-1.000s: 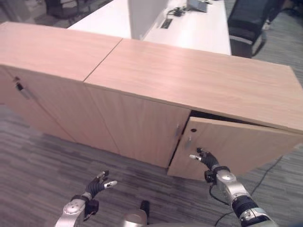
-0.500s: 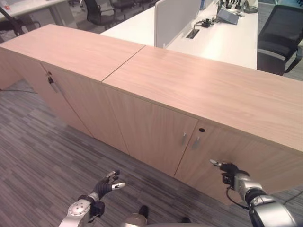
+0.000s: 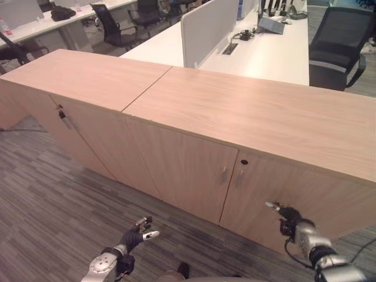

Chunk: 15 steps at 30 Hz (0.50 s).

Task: Put the empty folder in the office cabinet

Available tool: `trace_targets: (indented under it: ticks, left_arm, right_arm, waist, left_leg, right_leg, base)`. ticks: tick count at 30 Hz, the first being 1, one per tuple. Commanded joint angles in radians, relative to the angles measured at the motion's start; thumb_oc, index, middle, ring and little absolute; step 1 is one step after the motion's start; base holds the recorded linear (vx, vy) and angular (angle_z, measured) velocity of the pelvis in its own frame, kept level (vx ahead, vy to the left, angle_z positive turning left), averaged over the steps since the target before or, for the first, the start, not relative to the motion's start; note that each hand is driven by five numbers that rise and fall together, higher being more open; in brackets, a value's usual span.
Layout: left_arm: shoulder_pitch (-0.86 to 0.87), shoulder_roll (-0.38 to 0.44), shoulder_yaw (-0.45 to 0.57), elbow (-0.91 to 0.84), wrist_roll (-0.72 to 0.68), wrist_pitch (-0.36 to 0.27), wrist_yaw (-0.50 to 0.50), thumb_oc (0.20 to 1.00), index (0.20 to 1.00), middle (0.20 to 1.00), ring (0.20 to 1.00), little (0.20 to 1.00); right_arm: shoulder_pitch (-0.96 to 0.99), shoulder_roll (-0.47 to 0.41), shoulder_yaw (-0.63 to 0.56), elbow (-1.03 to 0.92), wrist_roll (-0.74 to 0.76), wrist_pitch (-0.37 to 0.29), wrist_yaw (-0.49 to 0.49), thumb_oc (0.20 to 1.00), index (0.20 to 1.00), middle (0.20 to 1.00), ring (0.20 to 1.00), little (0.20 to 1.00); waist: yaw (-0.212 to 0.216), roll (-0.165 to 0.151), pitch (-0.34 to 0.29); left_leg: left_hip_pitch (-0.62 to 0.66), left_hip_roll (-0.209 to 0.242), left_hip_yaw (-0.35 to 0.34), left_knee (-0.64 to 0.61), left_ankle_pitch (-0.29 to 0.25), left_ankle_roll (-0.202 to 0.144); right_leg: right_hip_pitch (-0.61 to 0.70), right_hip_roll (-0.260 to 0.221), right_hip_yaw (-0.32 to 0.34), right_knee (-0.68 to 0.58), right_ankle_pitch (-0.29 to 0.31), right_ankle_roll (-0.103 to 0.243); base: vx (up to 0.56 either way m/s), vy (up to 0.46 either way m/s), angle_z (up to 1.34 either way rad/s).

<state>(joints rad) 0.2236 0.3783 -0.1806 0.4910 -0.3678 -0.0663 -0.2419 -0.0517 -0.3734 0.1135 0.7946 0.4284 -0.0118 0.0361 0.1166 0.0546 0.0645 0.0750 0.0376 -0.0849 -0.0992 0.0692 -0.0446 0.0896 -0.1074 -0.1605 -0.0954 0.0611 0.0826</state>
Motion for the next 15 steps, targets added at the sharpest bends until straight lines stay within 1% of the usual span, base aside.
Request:
trace_targets:
  ticks: [1, 4, 5, 7, 9, 11, 15]
  left_arm:
    - [-0.047, 0.024, 0.014, 0.031, 0.006, -0.038, 0.012, 1.0, 1.0, 1.0, 1.0, 1.0]
    - [-0.037, -0.002, 0.042, 0.039, 0.017, -0.046, 0.013, 1.0, 1.0, 1.0, 1.0, 1.0]
    - [-0.036, -0.002, 0.042, 0.039, 0.017, -0.046, 0.013, 1.0, 1.0, 1.0, 1.0, 1.0]
    - [-0.04, -0.025, 0.056, 0.062, 0.017, -0.053, 0.027, 1.0, 1.0, 1.0, 1.0, 1.0]
    - [-0.04, -0.032, 0.06, 0.071, 0.014, -0.055, 0.03, 1.0, 1.0, 1.0, 1.0, 1.0]
    - [-0.044, -0.037, 0.057, 0.089, 0.021, -0.06, 0.039, 1.0, 1.0, 1.0, 1.0, 1.0]
    - [-0.046, -0.035, 0.054, 0.1, 0.03, -0.065, 0.045, 1.0, 1.0, 1.0, 1.0, 1.0]
  right_arm:
    - [-0.023, 0.032, -0.008, -0.007, -0.067, -0.041, 0.037, 1.0, 1.0, 1.0, 1.0, 1.0]
    - [0.095, 0.058, 0.0, -0.055, -0.128, -0.046, 0.08, 1.0, 1.0, 1.0, 1.0, 1.0]
    - [0.096, 0.058, 0.0, -0.056, -0.129, -0.046, 0.08, 1.0, 1.0, 1.0, 1.0, 1.0]
    - [0.14, 0.061, 0.025, -0.048, -0.193, -0.056, 0.093, 1.0, 1.0, 1.0, 1.0, 1.0]
    - [0.151, 0.057, 0.031, -0.062, -0.214, -0.059, 0.094, 1.0, 1.0, 1.0, 1.0, 1.0]
    - [0.16, 0.05, 0.045, -0.065, -0.244, -0.065, 0.092, 1.0, 1.0, 1.0, 1.0, 1.0]
    - [0.159, 0.044, 0.052, -0.061, -0.253, -0.069, 0.093, 1.0, 1.0, 1.0, 1.0, 1.0]
  waist:
    - [-0.009, -0.041, 0.018]
    - [-0.037, -0.036, 0.017]
    - [-0.037, -0.036, 0.016]
    - [-0.06, -0.033, 0.02]
    - [-0.066, -0.032, 0.02]
    - [-0.083, -0.033, 0.024]
    - [-0.09, -0.033, 0.025]
  left_leg:
    - [0.036, 0.051, 0.03, 0.012, -0.085, -0.047]
    - [0.041, 0.055, 0.037, 0.012, -0.087, -0.048]
    - [0.042, 0.055, 0.037, 0.012, -0.087, -0.048]
    - [0.046, 0.058, 0.052, 0.012, -0.087, -0.048]
    - [0.047, 0.058, 0.061, 0.012, -0.088, -0.048]
    - [0.053, 0.062, 0.091, 0.012, -0.089, -0.047]
    - [0.062, 0.064, 0.115, 0.012, -0.093, -0.046]
  right_leg:
    - [0.083, -0.041, -0.04, 0.012, -0.104, 0.065]
    - [0.08, -0.043, -0.033, 0.014, -0.105, 0.064]
    - [0.08, -0.043, -0.033, 0.014, -0.105, 0.064]
    - [0.073, -0.045, -0.019, 0.016, -0.1, 0.066]
    - [0.069, -0.045, -0.01, 0.015, -0.097, 0.066]
    - [0.055, -0.044, 0.013, 0.014, -0.087, 0.07]
    - [0.049, -0.043, 0.032, 0.013, -0.082, 0.072]
  base:
    - [-0.01, 0.014, -0.17]
    - [-0.01, 0.008, -0.07]
    - [-0.02, 0.008, -0.07]
    - [-0.04, 0.018, -0.11]
    - [-0.03, 0.018, -0.26]
    - [-0.05, 0.029, -0.23]
    - [-0.02, 0.021, -0.39]
